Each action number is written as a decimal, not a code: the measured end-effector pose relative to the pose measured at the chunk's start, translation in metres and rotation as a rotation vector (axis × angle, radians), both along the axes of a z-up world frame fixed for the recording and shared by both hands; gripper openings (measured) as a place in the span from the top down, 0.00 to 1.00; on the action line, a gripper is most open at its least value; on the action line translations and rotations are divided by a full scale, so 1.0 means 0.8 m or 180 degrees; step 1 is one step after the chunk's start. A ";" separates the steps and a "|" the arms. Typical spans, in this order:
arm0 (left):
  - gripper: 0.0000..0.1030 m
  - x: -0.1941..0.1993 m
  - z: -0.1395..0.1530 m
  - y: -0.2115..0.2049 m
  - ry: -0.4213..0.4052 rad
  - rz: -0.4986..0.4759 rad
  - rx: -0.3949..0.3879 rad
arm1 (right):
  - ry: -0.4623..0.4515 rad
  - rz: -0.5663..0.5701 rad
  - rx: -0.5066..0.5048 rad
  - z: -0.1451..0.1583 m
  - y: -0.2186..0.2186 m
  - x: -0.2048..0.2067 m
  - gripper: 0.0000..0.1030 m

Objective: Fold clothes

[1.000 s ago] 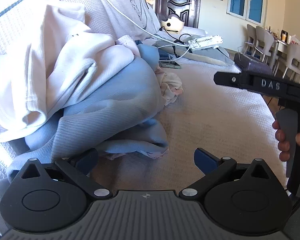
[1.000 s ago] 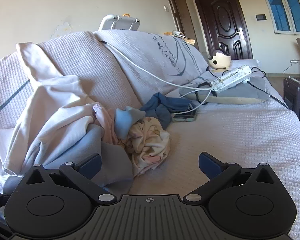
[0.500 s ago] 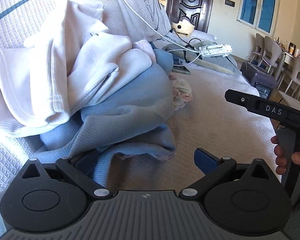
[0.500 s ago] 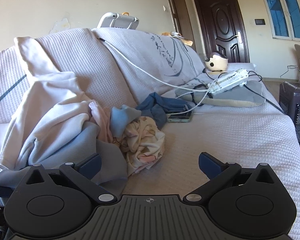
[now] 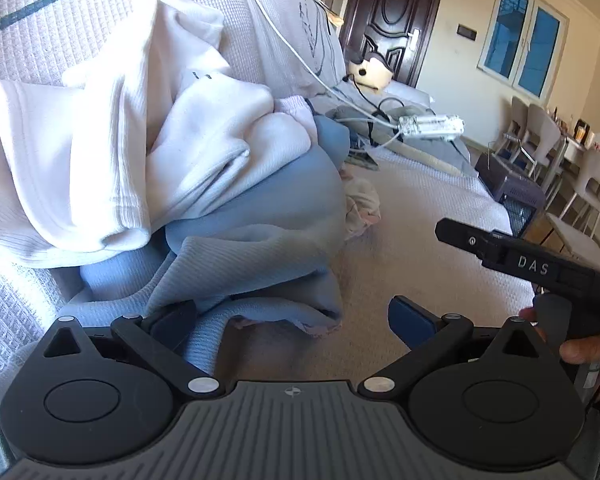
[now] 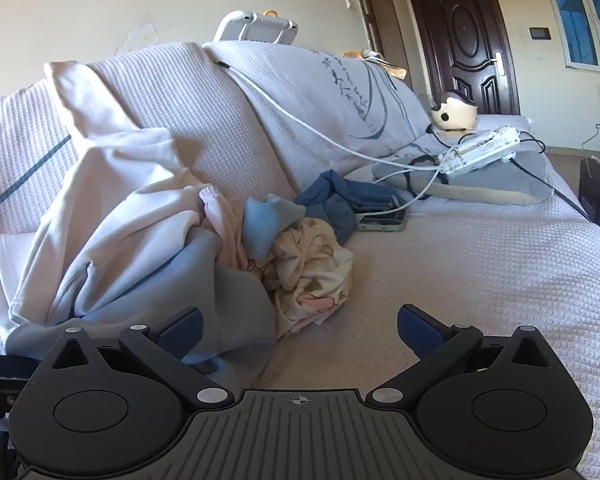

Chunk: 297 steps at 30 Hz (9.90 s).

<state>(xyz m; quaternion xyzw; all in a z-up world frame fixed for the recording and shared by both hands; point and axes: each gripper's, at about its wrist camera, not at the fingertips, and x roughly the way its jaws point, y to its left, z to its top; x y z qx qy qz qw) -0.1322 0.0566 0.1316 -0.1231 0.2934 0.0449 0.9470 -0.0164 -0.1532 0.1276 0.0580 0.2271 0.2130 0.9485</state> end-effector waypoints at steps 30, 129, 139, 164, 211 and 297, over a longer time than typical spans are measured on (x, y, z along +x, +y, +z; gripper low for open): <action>0.00 0.005 -0.005 -0.008 0.0075 0.0063 0.0357 | -0.0065 0.0207 0.0007 0.002 0.007 -0.007 0.00; 0.93 0.010 0.061 0.108 -0.0117 0.0721 0.0770 | -0.0008 0.0843 0.0223 0.020 0.040 -0.014 0.03; 0.92 0.032 0.062 0.137 -0.0090 0.0638 0.0587 | 0.0572 0.1354 0.0288 0.050 0.159 0.028 0.58; 0.92 0.037 0.094 0.130 -0.0175 0.0457 0.0686 | 0.0385 0.0921 0.0142 0.081 0.179 0.064 0.88; 0.43 0.292 0.047 -0.156 0.0422 -0.1926 0.1101 | 0.0978 0.0245 -0.0634 0.075 -0.185 0.118 0.52; 0.27 0.061 -0.064 -0.063 0.0963 -0.1426 0.0469 | 0.1463 -0.0651 -0.0264 -0.018 -0.226 -0.138 0.60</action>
